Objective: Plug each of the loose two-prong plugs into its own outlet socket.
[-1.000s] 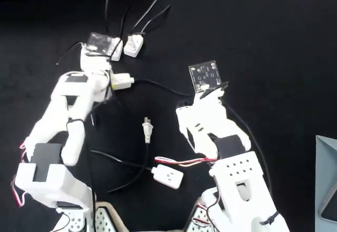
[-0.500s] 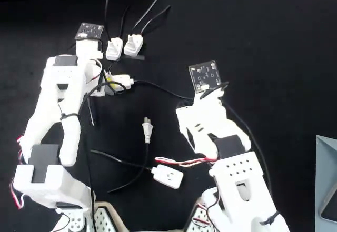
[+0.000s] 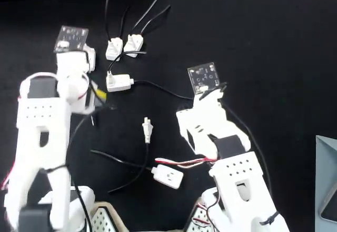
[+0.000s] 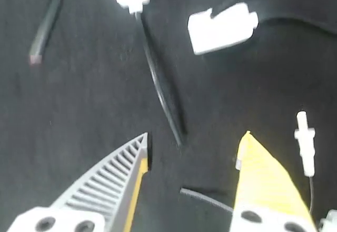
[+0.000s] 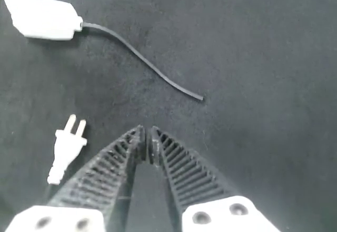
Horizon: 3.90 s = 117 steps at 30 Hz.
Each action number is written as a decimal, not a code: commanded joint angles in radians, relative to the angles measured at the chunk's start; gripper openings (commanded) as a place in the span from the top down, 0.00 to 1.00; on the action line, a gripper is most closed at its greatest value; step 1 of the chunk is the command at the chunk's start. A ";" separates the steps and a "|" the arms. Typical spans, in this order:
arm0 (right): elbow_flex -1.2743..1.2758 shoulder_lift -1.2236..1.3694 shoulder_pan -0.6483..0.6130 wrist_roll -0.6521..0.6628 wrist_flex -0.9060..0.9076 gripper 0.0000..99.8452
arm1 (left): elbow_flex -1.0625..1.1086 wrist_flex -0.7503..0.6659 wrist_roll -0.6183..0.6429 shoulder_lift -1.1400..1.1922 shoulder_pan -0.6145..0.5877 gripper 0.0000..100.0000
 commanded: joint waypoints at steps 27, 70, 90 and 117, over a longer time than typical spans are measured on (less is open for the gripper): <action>-0.285 0.527 -0.388 0.494 0.166 0.79 | 0.753 -0.522 0.089 -0.446 -0.263 0.73; -0.090 0.545 -0.390 1.119 -0.098 0.77 | 0.740 -0.545 0.146 -0.443 -0.389 0.73; -0.051 0.570 -0.454 1.126 -0.229 0.77 | 0.740 -0.546 0.146 -0.443 -0.387 0.73; -0.200 0.633 -0.187 0.695 -0.367 0.99 | 0.742 -0.545 0.144 -0.443 -0.387 0.73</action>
